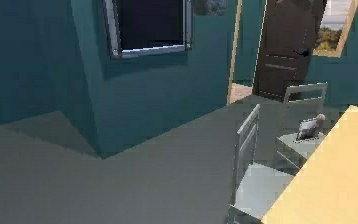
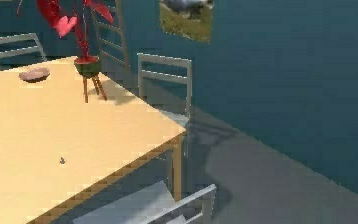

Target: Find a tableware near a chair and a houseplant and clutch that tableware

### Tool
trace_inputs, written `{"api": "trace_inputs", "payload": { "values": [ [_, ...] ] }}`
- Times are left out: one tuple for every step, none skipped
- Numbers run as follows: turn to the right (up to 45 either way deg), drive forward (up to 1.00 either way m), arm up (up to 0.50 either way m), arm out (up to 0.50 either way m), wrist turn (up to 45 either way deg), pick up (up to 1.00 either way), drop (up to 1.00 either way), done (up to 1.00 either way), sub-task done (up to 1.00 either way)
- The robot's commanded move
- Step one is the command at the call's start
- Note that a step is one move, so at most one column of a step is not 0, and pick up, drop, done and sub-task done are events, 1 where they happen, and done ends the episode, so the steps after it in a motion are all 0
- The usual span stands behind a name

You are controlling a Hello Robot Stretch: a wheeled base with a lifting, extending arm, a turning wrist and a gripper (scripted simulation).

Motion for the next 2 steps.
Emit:
{"api": "trace_inputs", "payload": {
  "values": [
    [0.0, 1.00, 0.00, 0.00, 0.0, 0.00, 0.00, 0.00, 0.00],
    [27.0, 0.00, 0.00, 0.00, 0.0, 0.00, 0.00, 0.00, 0.00]
  ]
}}
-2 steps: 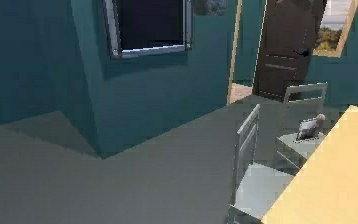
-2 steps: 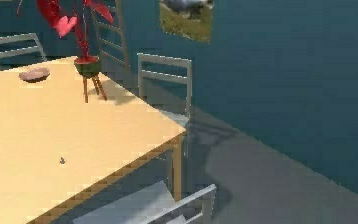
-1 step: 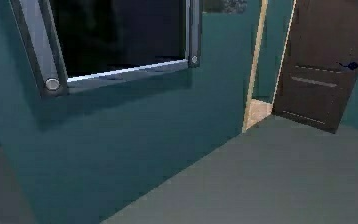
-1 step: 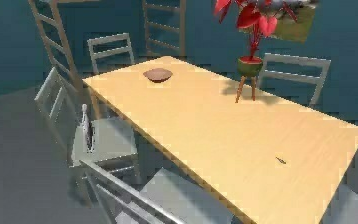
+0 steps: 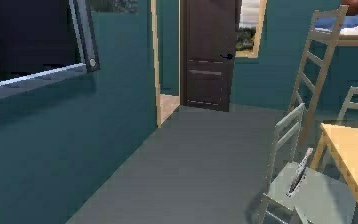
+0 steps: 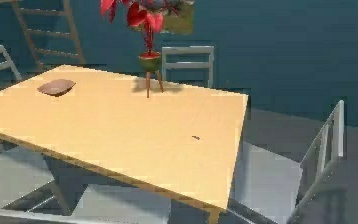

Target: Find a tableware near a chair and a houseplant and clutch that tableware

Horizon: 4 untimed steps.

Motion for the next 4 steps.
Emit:
{"api": "trace_inputs", "payload": {
  "values": [
    [0.0, 0.95, 0.00, 0.00, 0.0, 0.00, 0.00, 0.00, 0.00],
    [45.0, 0.00, 0.00, 0.00, 0.0, 0.00, 0.00, 0.00, 0.00],
    [3.0, 0.00, 0.00, 0.00, 0.0, 0.00, 0.00, 0.00, 0.00],
    [0.0, 0.55, 0.00, 0.00, 0.0, 0.00, 0.00, 0.00, 0.00]
  ]
}}
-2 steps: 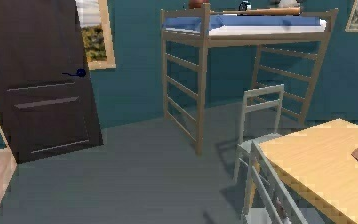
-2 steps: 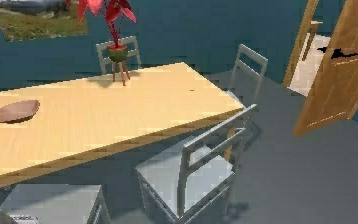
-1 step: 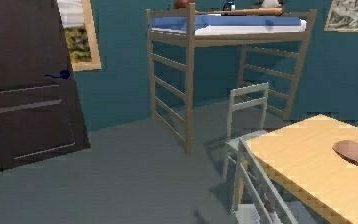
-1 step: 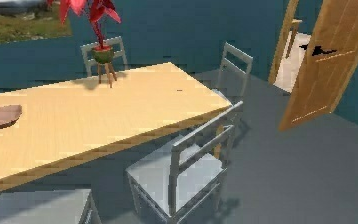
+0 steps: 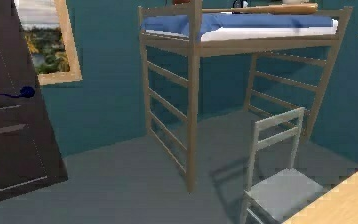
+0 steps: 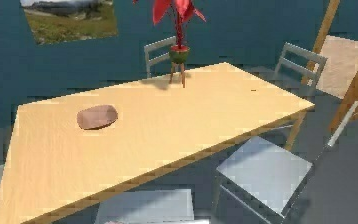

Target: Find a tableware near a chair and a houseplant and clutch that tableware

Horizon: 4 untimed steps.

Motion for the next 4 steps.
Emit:
{"api": "trace_inputs", "payload": {
  "values": [
    [6.0, 0.00, 0.00, 0.00, 0.0, 0.00, 0.00, 0.00, 0.00],
    [0.0, 0.60, 0.00, 0.00, 0.0, 0.00, 0.00, 0.00, 0.00],
    [0.0, 0.00, 0.50, 0.00, 0.0, 0.00, 0.00, 0.00, 0.00],
    [0.0, 0.00, 0.38, 0.00, 0.0, 0.00, 0.00, 0.00, 0.00]
  ]
}}
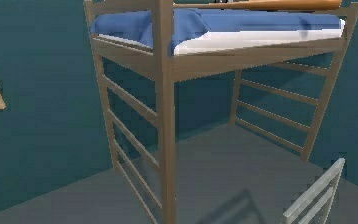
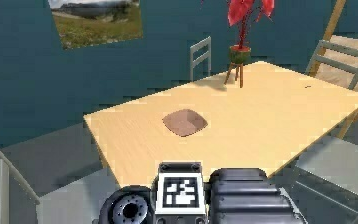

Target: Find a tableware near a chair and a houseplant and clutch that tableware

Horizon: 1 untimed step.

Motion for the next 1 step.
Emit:
{"api": "trace_inputs", "payload": {
  "values": [
    [0.0, 0.00, 0.00, 0.48, 0.0, 0.00, 0.00, 0.00, 0.00]
  ]
}}
